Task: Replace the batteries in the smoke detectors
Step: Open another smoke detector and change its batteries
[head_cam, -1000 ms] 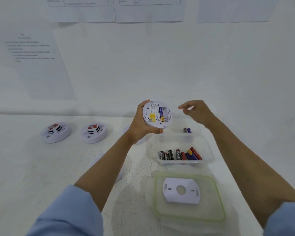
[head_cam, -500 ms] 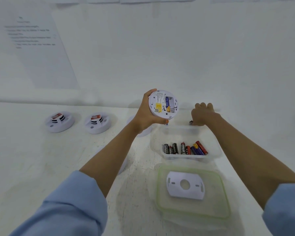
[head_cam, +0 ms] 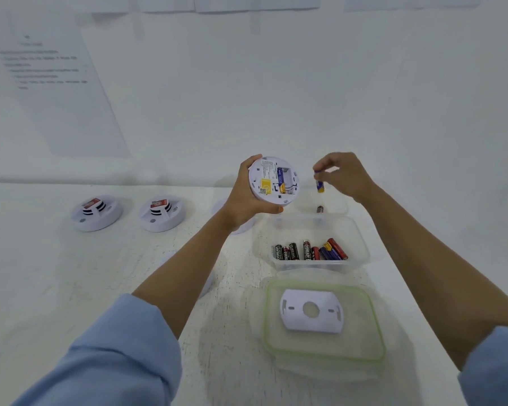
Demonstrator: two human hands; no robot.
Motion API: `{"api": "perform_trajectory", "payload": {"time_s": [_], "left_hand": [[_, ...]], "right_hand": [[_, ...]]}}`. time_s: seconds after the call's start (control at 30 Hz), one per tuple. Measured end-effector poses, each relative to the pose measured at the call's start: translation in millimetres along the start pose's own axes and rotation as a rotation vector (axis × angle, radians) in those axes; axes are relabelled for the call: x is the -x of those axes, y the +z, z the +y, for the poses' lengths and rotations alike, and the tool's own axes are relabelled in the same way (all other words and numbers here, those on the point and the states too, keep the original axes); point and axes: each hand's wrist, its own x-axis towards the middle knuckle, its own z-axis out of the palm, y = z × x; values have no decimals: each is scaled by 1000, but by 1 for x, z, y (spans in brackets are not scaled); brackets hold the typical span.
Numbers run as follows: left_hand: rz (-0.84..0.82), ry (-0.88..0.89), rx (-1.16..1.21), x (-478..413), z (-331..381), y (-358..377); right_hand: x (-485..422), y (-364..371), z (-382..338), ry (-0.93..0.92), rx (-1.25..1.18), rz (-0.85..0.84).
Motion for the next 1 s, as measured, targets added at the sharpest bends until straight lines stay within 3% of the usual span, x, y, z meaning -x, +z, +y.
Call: {"api": "perform_trajectory", "payload": {"time_s": [0.07, 0.1, 0.2, 0.4, 0.53, 0.67, 1.0], "left_hand": [[1, 11, 2, 1, 1, 1], [-1, 18, -2, 1, 1, 1], [1, 36, -5, 4, 5, 2], [3, 52, 11, 9, 11, 2], [1, 45, 14, 12, 14, 2], [-3, 45, 30, 13, 15, 4], [-11, 48, 102, 14, 13, 8]], "right_hand": [[8, -2, -17, 10, -282, -44], [11, -2, -26, 7, -313, -79], [16, 5, -41, -38, -195, -127], [18, 12, -55, -88, 47, -6], [18, 10, -66, -156, 333, -111], [18, 13, -74, -213, 453, -186], [24, 27, -58, -254, 63, 159]]}}
